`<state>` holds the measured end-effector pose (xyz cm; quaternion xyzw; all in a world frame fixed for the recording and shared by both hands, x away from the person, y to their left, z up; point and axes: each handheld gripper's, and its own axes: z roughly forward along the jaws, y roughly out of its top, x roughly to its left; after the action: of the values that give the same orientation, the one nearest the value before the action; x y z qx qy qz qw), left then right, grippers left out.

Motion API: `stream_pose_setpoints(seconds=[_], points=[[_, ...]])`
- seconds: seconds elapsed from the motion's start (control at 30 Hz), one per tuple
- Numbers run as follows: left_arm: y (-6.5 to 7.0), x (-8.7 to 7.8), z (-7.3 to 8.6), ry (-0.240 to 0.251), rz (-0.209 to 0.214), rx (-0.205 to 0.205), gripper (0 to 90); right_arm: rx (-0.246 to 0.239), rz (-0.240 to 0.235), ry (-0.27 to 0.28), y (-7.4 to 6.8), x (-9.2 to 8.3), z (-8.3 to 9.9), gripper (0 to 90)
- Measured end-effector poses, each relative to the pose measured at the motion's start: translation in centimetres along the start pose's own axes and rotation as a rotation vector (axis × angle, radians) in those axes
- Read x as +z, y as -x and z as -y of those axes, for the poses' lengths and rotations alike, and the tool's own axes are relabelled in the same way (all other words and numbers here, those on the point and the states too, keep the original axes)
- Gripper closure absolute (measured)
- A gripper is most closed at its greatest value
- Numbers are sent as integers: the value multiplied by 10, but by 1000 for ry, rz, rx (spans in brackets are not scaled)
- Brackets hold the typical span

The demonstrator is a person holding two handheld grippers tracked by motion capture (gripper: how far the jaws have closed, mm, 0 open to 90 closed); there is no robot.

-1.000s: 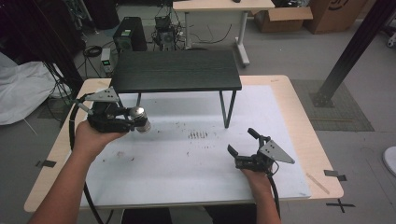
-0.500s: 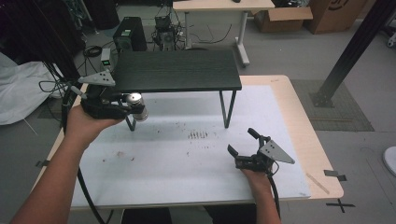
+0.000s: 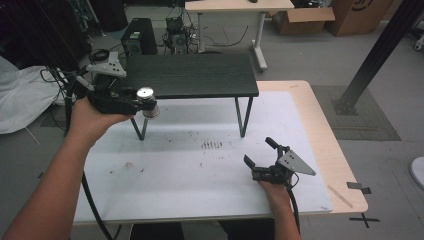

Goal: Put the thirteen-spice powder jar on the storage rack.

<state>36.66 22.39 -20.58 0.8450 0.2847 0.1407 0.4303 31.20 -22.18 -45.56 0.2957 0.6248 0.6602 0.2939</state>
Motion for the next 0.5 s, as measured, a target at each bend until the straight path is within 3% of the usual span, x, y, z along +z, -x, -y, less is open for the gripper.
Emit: stream_pose_setpoints(seconds=[0.2,0.5], points=[[-3,2,-18,-2,-2,15,490,0,-1,2,0,0,0,0],[-9,9,-34,1,-5,23,491,1,0,5,0,-1,0,0]])
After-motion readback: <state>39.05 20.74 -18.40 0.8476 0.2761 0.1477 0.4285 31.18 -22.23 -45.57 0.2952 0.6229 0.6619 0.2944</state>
